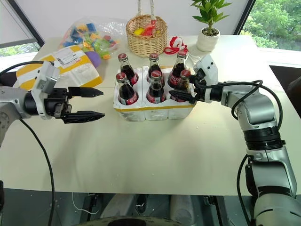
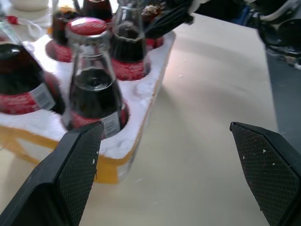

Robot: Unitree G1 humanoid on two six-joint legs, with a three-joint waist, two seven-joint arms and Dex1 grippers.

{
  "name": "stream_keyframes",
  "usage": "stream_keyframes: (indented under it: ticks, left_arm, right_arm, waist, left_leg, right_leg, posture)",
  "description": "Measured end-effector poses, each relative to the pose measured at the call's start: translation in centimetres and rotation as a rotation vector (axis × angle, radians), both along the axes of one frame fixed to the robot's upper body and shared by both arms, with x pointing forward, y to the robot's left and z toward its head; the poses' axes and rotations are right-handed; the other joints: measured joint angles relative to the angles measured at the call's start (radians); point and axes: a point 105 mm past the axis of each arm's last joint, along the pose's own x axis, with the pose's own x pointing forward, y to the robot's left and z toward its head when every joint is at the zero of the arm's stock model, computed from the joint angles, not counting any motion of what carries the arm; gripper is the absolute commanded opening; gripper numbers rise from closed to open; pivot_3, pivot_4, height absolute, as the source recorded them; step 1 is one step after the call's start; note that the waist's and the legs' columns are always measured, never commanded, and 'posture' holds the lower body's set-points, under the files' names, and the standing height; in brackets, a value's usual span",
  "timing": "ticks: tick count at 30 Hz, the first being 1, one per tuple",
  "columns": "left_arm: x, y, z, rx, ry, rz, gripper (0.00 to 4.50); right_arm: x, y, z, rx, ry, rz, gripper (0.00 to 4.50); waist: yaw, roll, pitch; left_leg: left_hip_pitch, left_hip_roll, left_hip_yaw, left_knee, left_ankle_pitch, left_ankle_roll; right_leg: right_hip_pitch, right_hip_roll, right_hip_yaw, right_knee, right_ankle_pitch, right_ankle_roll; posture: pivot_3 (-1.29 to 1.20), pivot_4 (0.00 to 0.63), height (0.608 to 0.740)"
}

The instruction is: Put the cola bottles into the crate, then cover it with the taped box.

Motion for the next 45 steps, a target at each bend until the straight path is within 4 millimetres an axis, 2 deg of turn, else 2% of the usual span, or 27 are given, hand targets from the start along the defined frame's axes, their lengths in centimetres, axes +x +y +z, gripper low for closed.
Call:
stream_keyframes:
  ticks: [4,5,6,9,11,15,19,21,29,37,45]
  left_arm:
    - [0.6,3.1,-0.1,0.055,-0.066,0.189,4.50]
    - [0.7,4.3,0.0,0.078,-0.092,0.259,4.50]
    - [0.8,5.1,0.0,0.095,-0.104,0.304,4.50]
    - [0.9,9.3,-0.3,0.241,-0.171,0.512,4.50]
    - [1.0,12.5,-0.9,0.363,-0.199,0.660,4.50]
    - [0.2,19.5,-3.2,0.737,-0.236,0.916,4.50]
    - [-0.3,23.6,-5.1,1.028,-0.288,0.981,4.50]
    - [0.1,24.4,-6.0,1.081,-0.307,0.977,4.50]
    - [5.2,25.0,-7.8,1.115,-0.481,1.019,4.50]
    - [7.1,24.7,-9.6,1.170,-0.533,1.015,4.50]
    - [8.8,23.7,-9.1,1.197,-0.579,1.011,4.50]
  right_arm:
    - [-3.0,-1.3,4.3,0.053,-0.062,0.043,4.46]
    - [-4.0,-1.6,5.3,0.075,-0.065,0.064,4.46]
    - [-4.6,-2.1,5.9,0.080,-0.074,0.065,4.46]
    - [-6.3,-4.2,7.5,0.100,-0.085,0.035,4.46]
    - [-7.0,-5.6,7.7,0.110,-0.074,0.000,4.46]
    - [-7.3,-7.9,6.5,0.152,-0.018,-0.081,4.46]
    - [-6.8,-8.7,5.2,0.141,-0.015,-0.144,4.46]
    - [-6.7,-8.7,5.1,0.139,-0.017,-0.153,4.46]
    - [-6.2,-9.4,5.0,0.141,-0.027,-0.191,4.46]
    - [-6.3,-10.2,4.7,0.143,-0.019,-0.227,4.46]
    - [-6.4,-10.5,4.8,0.140,-0.025,-0.244,4.46]
  waist:
    - [0.002,0.000,0.000]
    - [0.001,0.000,0.000]
    - [0.002,0.000,0.000]
    - [0.003,0.000,0.000]
    - [0.003,0.000,0.000]
    - [0.001,0.000,-0.001]
    - [0.003,0.001,-0.001]
    - [0.006,0.000,-0.001]
    - [0.028,-0.001,-0.001]
    - [0.028,-0.002,-0.002]
    - [0.027,-0.003,-0.002]
  left_leg:
    - [0.000,0.000,0.000,-0.001,-0.001,0.001]
    - [0.000,0.001,0.000,0.000,-0.003,0.005]
    - [0.000,0.001,0.000,0.000,-0.003,0.005]
    - [0.001,0.001,0.000,-0.001,-0.004,0.006]
    - [0.002,0.001,0.000,-0.001,-0.004,0.006]
    - [0.003,0.002,0.002,-0.001,-0.004,0.005]
    - [0.003,0.002,0.002,-0.001,-0.006,0.003]
    - [0.003,0.002,0.002,-0.001,-0.006,0.003]
    - [0.002,0.002,0.002,-0.001,-0.004,0.005]
    - [0.002,0.002,0.003,0.000,-0.004,0.006]
    - [0.002,0.002,0.003,0.001,-0.004,0.006]
  right_leg:
    - [0.000,0.000,0.000,-0.001,0.000,0.000]
    - [0.000,0.000,0.000,-0.001,0.000,0.000]
    - [0.001,0.000,0.000,-0.001,0.000,0.000]
    - [0.001,0.000,0.000,-0.001,0.000,-0.001]
    - [0.002,0.000,0.000,-0.001,0.000,-0.001]
    - [0.002,-0.001,0.001,-0.002,0.001,-0.002]
    - [0.002,-0.001,0.001,-0.002,0.001,-0.002]
    - [0.001,0.000,0.001,-0.002,0.001,-0.002]
    - [0.001,0.000,0.000,-0.001,0.003,0.000]
    - [0.001,0.000,0.000,-0.001,0.003,0.000]
    - [0.001,0.000,0.000,0.000,0.003,0.001]
  posture:
    - [0.00,0.150,0.732]
    - [0.00,0.150,0.732]
    - [0.00,0.150,0.732]
    - [0.00,0.150,0.732]
    - [0.00,0.150,0.732]
    - [0.00,0.150,0.732]
    - [0.00,0.150,0.732]
    - [0.00,0.150,0.732]
    - [0.00,0.150,0.732]
    - [0.00,0.150,0.732]
    - [0.00,0.150,0.732]
